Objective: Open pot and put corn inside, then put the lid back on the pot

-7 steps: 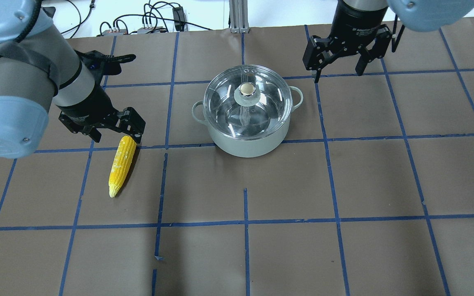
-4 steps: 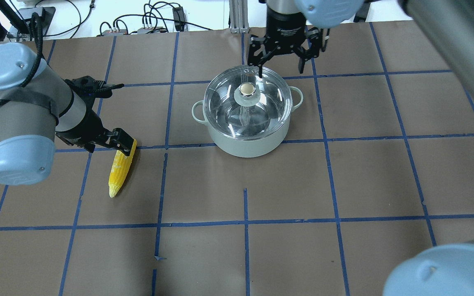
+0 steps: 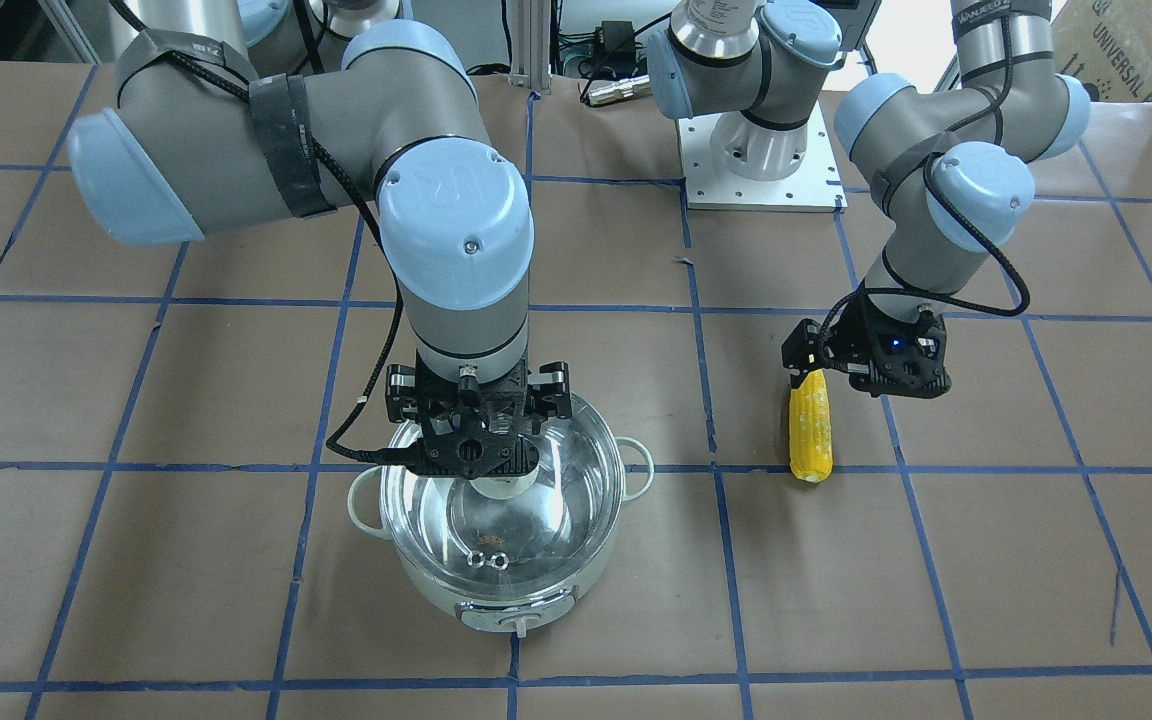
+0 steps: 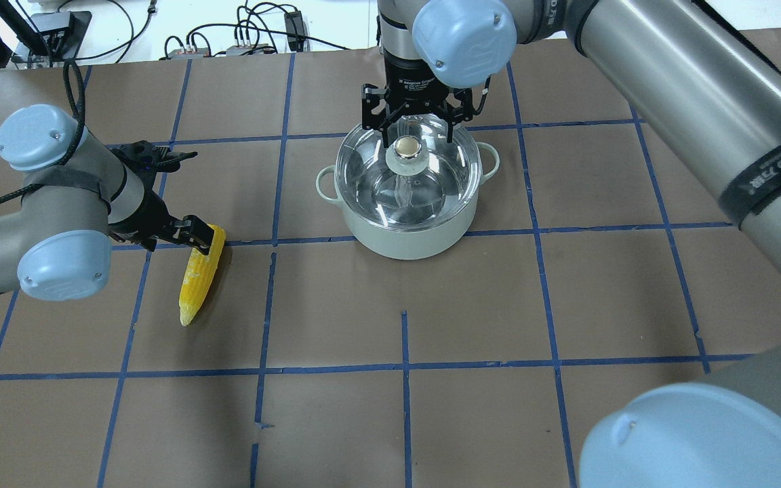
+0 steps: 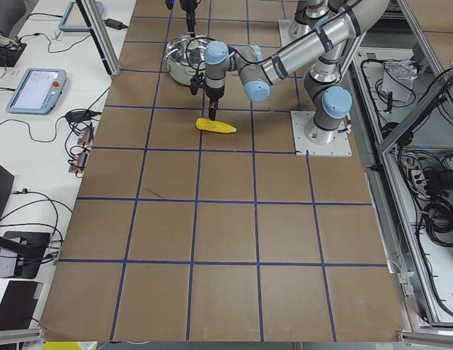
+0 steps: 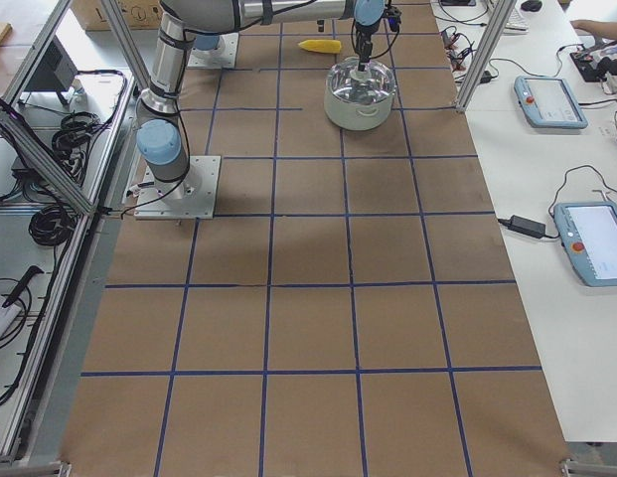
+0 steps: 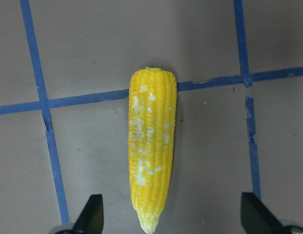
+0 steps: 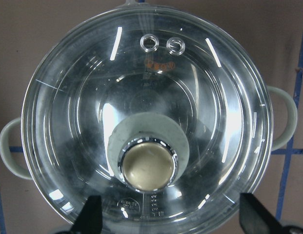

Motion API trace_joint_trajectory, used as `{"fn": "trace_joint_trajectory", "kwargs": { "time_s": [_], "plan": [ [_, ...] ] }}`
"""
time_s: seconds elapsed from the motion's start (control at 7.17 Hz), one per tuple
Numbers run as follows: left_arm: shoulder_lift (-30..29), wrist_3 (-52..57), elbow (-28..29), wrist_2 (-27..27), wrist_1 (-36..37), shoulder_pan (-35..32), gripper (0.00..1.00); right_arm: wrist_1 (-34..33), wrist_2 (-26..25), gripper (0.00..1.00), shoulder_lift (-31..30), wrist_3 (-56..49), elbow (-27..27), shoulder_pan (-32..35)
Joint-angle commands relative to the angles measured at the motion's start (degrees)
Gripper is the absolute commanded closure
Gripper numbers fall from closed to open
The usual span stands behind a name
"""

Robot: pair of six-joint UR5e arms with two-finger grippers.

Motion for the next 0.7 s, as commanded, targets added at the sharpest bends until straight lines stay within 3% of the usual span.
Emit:
{"fn": "trace_joint_trajectory", "kwargs": {
  "time_s": [0.0, 0.42, 0.56],
  "plan": [
    [-4.47, -0.20, -0.14, -2.08, 4.65, -0.10, 0.02, -3.42, 0.43, 0.03, 2.57, 1.62, 0.40, 0.05],
    [-8.00, 1.37, -0.41, -2.72, 9.59, 0.07, 0.02, -4.50, 0.35, 0.12, 2.85, 2.07, 0.74, 0.05],
    [-8.70, 2.42, -0.41, -2.63, 9.68, 0.16, 0.02, -4.50, 0.00, 0.34, 2.76, 1.72, 0.84, -0.04]
  ]
}}
